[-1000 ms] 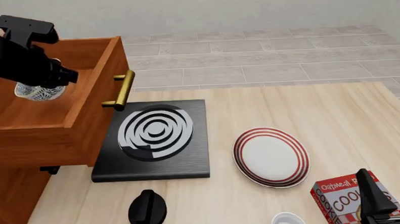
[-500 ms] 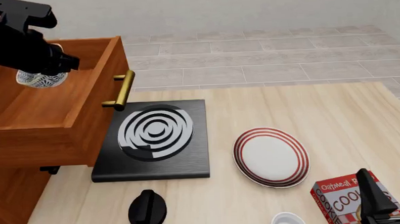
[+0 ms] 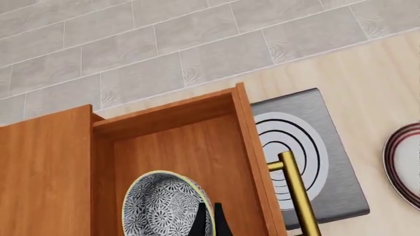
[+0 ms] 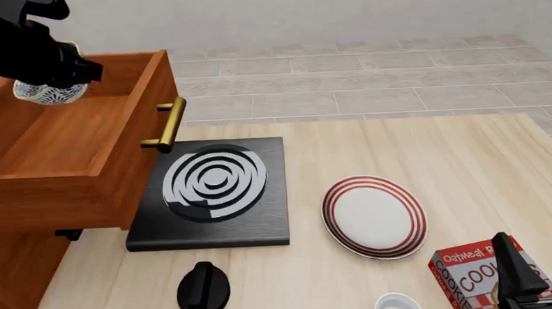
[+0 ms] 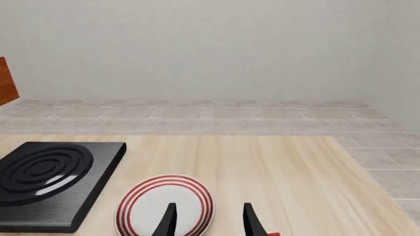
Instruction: Pick the akita bowl in the top layer of the wooden cabinet and place it on the plate.
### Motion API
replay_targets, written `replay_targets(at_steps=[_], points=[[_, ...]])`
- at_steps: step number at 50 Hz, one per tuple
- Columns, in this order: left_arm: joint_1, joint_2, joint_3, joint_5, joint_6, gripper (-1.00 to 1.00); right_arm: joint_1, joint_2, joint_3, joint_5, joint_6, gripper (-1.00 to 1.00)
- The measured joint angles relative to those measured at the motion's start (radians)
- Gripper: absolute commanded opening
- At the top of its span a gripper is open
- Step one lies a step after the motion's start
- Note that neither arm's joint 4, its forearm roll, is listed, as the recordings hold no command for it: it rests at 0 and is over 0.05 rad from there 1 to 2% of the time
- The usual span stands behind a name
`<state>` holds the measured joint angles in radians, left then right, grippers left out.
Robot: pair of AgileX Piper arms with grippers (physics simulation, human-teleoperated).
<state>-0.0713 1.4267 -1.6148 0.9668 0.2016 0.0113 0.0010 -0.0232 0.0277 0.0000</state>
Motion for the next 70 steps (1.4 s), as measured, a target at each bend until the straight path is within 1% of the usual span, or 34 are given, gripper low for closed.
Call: replay_targets(at_steps=[7,28,51,70], points=[[-0.007,0.002,-0.028,0.01,0.005,-1.0,0.0,0.0,0.001,-0.001,0.0,1.0],[-0.048,0.022,-0.159,0.065,0.023,-1.0,0.0,0.002,0.002,-0.003,0.001,1.0],[-0.09,0.059,-0.301,0.094,0.068,-1.0,-0.001,0.001,0.002,-0.001,0.002,1.0],[-0.164,0.088,-0.377,0.099,0.092,-1.0,-0.001,0.0,0.002,-0.002,0.002,1.0]])
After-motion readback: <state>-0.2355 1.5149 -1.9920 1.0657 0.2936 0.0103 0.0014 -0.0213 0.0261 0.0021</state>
